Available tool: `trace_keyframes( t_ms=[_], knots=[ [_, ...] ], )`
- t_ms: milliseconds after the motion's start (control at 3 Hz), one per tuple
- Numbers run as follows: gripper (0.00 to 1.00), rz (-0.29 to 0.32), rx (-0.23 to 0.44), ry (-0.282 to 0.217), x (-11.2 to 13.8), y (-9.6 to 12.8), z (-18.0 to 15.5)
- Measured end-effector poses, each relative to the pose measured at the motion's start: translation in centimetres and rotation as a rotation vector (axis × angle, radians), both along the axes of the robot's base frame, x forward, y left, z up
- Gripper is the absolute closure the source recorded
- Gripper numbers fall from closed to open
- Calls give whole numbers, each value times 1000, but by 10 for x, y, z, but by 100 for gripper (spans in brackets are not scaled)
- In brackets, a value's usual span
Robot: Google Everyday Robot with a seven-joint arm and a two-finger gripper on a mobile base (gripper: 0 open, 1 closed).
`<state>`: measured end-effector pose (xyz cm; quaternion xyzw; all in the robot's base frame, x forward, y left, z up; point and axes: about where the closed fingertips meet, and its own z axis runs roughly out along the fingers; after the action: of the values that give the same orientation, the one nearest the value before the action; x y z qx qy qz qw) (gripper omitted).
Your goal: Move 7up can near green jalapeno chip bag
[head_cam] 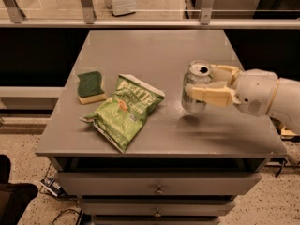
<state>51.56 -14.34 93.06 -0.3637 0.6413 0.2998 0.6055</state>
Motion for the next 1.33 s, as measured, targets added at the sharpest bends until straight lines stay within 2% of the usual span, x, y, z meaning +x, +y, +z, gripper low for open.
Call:
trace_keyframes(
  t_ms=[333,667,1333],
  knots=[
    [100,64,49,68,-15,16,-29],
    [84,66,48,67,-15,17,-29],
    [37,74,47,66,-15,22,-28]
  ],
)
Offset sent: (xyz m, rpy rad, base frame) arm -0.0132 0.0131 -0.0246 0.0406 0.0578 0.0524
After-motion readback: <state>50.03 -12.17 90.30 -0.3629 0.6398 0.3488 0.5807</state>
